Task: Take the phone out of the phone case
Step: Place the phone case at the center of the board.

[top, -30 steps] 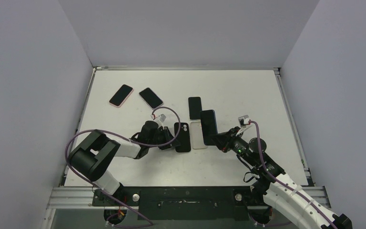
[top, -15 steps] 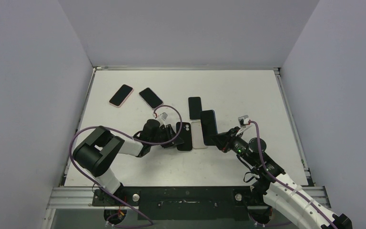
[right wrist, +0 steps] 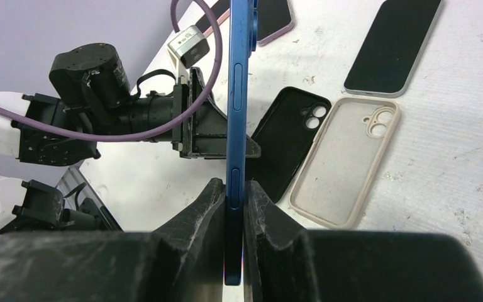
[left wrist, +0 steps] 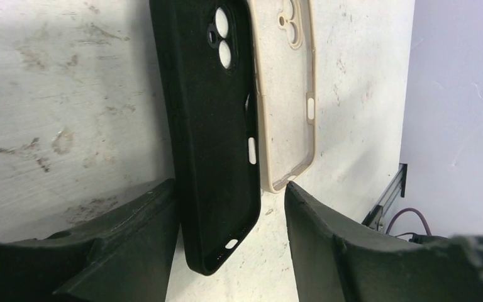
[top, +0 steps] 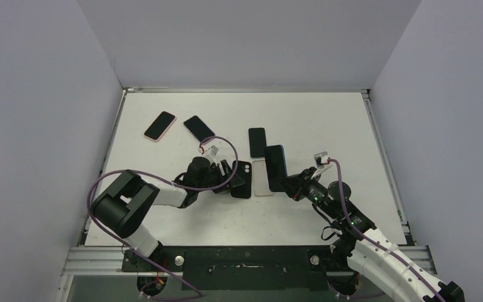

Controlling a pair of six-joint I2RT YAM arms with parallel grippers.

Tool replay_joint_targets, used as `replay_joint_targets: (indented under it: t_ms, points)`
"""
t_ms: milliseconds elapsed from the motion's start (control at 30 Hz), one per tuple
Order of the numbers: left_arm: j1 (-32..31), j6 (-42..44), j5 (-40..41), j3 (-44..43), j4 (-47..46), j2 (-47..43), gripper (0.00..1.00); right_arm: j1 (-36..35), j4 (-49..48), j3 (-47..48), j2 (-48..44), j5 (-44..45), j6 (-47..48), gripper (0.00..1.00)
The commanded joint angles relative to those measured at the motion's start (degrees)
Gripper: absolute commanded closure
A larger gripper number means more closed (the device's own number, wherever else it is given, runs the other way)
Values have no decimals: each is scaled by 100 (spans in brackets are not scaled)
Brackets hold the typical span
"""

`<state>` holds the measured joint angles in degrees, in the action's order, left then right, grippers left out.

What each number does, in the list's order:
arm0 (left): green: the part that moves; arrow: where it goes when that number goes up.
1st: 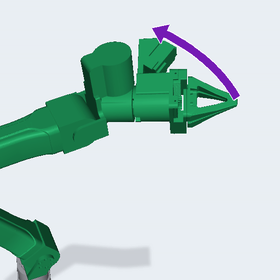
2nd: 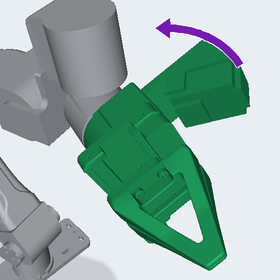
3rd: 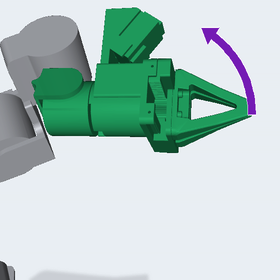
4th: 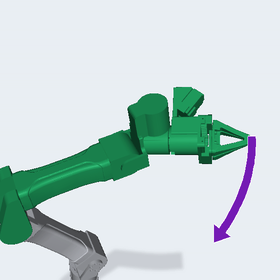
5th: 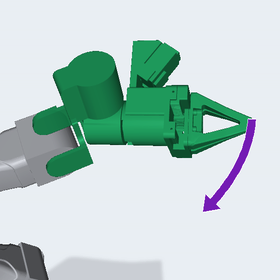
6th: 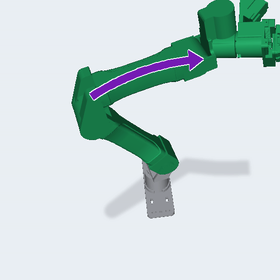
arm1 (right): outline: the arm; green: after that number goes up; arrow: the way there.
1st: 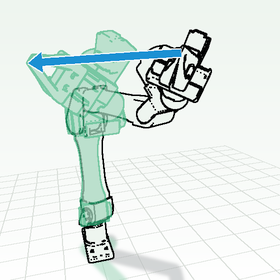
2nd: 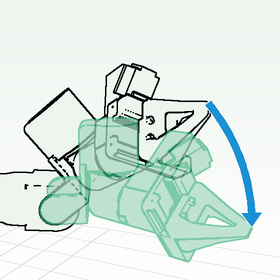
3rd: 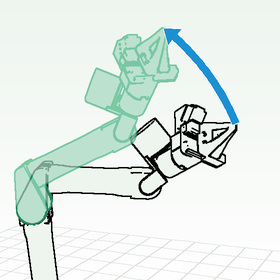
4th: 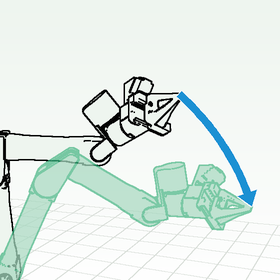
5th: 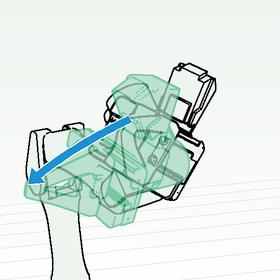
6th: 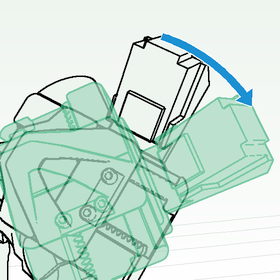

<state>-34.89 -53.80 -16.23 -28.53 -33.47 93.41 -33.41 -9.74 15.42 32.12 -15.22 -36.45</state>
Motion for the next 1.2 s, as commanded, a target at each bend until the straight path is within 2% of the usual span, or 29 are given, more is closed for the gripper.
replay_joint_targets:
  t_ms: [0,667,733,767,800,1133,1167]
  points:
    - [-4,25,429,178,222,-304,41,25,-493,291,-65,30,59,100]
    - [-279,-173,458,225,5,-84,36,30,-537,227,-70,-6,24,100]
    - [-260,-92,568,186,131,-136,33,27,-563,202,-51,-18,16,100]
    - [-251,-47,624,156,221,-178,17,27,-587,188,-40,-28,-6,100]
    - [-240,2,660,126,288,-200,11,27,-623,167,-35,-47,-22,100]
    - [-81,263,869,26,771,-687,8,32,-1125,-109,192,-166,-176,100]
    - [-82,284,886,16,835,-752,4,28,-1176,-131,242,-173,-185,100]
